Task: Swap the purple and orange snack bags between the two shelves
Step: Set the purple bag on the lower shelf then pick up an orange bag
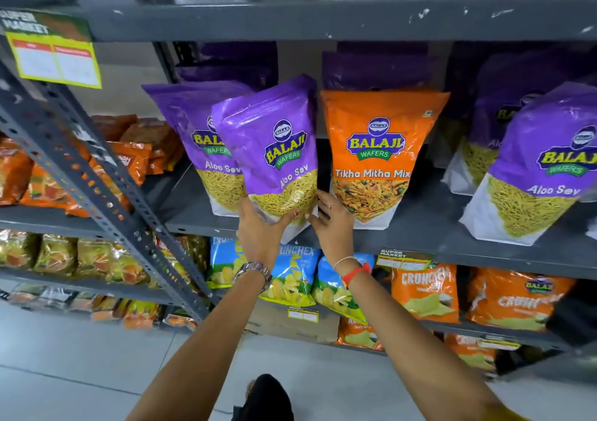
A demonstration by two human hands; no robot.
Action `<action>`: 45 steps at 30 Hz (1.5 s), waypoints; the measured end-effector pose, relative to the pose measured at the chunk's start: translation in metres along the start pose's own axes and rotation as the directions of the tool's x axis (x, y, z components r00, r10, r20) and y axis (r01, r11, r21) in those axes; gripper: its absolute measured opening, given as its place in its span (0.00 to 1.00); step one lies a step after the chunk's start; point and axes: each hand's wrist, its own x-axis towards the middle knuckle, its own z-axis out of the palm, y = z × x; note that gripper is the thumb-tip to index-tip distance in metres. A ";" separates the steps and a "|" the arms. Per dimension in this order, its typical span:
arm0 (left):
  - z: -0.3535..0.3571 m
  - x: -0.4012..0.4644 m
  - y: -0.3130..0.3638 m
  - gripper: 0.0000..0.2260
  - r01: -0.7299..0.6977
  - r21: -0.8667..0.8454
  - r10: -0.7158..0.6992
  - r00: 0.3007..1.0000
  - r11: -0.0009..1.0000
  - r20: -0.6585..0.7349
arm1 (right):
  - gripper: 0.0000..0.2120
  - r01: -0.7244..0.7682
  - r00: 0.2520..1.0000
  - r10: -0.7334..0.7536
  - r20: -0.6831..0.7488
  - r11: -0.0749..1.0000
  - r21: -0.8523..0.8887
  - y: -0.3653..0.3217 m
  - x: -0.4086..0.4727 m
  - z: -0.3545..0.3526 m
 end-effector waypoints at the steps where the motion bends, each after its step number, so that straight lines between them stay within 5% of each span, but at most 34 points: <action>1: 0.002 -0.001 0.001 0.29 -0.001 -0.009 0.001 1.000 1.000 -0.006 | 0.21 0.008 0.999 -0.008 -0.038 1.000 -0.010 0.000 -0.003 -0.003; 6: 0.013 -0.008 0.000 0.43 0.006 -0.228 -0.022 0.997 0.974 -0.068 | 0.10 0.051 0.881 -0.099 -0.464 0.992 -0.115 0.003 -0.020 -0.037; 8: 0.016 -0.023 0.003 0.39 -0.121 -0.207 0.077 0.975 0.971 -0.209 | 0.13 -0.012 0.797 -0.064 -0.601 0.992 -0.122 0.006 -0.017 -0.055; 10: 0.024 -0.039 0.010 0.28 -0.273 -0.192 0.234 0.950 0.943 -0.206 | 0.22 -0.084 0.764 -0.011 -0.645 0.990 -0.116 0.013 -0.010 -0.073; 13: 0.044 -0.044 0.028 0.18 -0.384 -0.268 0.404 0.915 0.884 0.021 | 0.38 -0.108 0.840 0.065 -0.539 0.993 -0.048 0.026 0.003 -0.091; 17: 0.072 -0.038 0.052 0.21 -0.204 -0.450 0.307 0.937 0.869 0.167 | 0.50 -0.170 0.948 0.189 -0.254 0.981 0.098 0.032 0.019 -0.103; 21: 0.093 -0.031 0.062 0.34 0.056 -0.541 0.181 0.909 0.839 0.375 | 0.43 -0.225 0.964 0.248 -0.093 0.952 0.206 0.032 0.027 -0.112; 24: 0.099 -0.023 0.060 0.31 0.079 -0.469 0.167 0.872 0.880 0.460 | 0.32 -0.229 0.966 0.238 -0.103 0.969 0.098 0.026 0.022 -0.116; 34: 0.073 -0.046 0.052 0.28 0.029 -0.415 0.170 0.885 0.909 0.434 | 0.21 -0.127 0.964 0.121 -0.238 0.992 -0.011 0.019 -0.024 -0.116; 45: -0.006 -0.061 0.071 0.27 -0.054 -0.541 0.209 0.951 0.839 0.229 | 0.30 0.090 0.970 -0.100 -0.223 0.995 -0.052 -0.049 -0.059 -0.116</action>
